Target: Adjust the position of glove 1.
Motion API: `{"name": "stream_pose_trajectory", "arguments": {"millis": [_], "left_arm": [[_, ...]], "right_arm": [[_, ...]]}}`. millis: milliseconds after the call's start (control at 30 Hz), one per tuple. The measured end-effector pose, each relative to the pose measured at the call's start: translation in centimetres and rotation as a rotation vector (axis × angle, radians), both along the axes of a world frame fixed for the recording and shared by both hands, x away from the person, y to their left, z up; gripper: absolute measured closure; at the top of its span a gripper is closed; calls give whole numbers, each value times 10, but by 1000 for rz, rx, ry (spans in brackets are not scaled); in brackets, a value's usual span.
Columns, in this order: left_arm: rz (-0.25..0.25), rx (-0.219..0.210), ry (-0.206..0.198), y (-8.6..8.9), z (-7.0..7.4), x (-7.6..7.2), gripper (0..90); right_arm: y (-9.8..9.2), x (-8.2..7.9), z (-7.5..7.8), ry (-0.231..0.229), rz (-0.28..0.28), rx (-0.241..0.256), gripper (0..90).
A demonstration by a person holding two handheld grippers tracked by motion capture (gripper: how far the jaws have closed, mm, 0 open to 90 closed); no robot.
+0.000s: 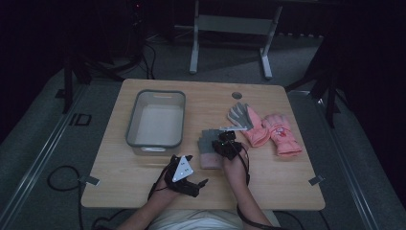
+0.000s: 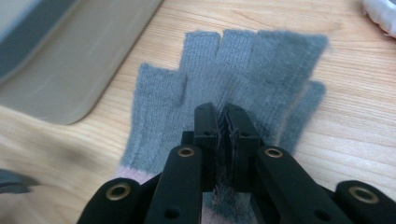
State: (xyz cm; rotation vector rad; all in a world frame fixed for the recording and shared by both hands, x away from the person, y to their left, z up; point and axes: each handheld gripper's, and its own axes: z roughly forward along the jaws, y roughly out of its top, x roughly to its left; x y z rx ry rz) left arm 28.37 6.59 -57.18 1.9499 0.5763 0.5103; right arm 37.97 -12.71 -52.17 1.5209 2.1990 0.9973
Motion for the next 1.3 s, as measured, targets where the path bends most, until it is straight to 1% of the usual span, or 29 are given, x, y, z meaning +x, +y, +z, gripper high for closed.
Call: {"name": "stream_pose_trajectory", "arguments": {"millis": [67,133,200,300,467,533,567,600,633,700,733,800,833,867,900,933,967,1033,1067,1100,1133,1167,1200,1233,1267,1300], "left_arm": [[0,0,1,0,0,0,10],[0,-8,8,0,0,1,10],[0,-10,14,1,0,1,10],[-2,-8,14,1,0,1,10],[-5,-1,16,0,0,2,10],[12,14,18,-1,0,2,10],[10,2,9,-1,0,1,11],[11,-17,-11,0,0,0,17],[13,-24,-22,0,0,-1,34],[-19,-19,-18,-1,1,0,36],[-29,-4,-19,-3,4,1,36],[-45,-7,-28,-6,9,4,36],[-44,5,-36,-7,12,5,35],[-32,18,-52,-9,15,7,35],[-23,32,-63,-11,18,8,34],[-25,31,-63,-13,21,9,35],[-24,46,-55,-15,23,11,36],[-24,79,-15,-20,27,17,48],[-49,106,0,-24,28,21,66],[-60,136,-7,-29,28,24,75],[-73,147,-7,-32,27,28,93],[-109,147,14,-34,26,32,117],[-136,159,36,-37,25,36,123],[-153,191,35,-41,23,40,131],[-162,233,29,-45,21,42,137],[-179,267,30,-48,20,45,143]], "right_arm": [[-1,3,-4,11,-1,-3,839],[-1,6,-7,10,0,-20,834],[-1,8,-11,24,8,-19,828],[1,10,-15,21,16,-36,819],[2,13,-20,25,38,-52,756],[0,13,-21,29,40,-45,730],[0,13,-20,31,42,-41,710],[-1,13,-19,31,49,-40,684],[-3,12,-16,29,53,-41,669],[-8,11,-8,10,66,-43,646],[-12,11,-4,-4,79,-47,640],[-22,13,4,-16,102,-39,625],[-27,15,7,-22,119,-44,619],[-31,18,11,-23,126,-58,620],[-36,21,14,-24,134,-61,619],[-41,23,17,-16,148,-43,616],[-45,26,20,-10,159,-21,617],[-49,32,25,-13,169,-14,617],[-50,34,26,-5,174,-3,617],[-51,38,28,-4,176,-1,618],[-51,40,29,-2,172,-9,636],[-51,43,30,8,169,-5,660],[-52,45,30,11,159,5,661],[-52,48,29,13,148,-2,661],[-53,51,27,19,144,-9,659],[-53,53,25,22,137,-3,654]]}}
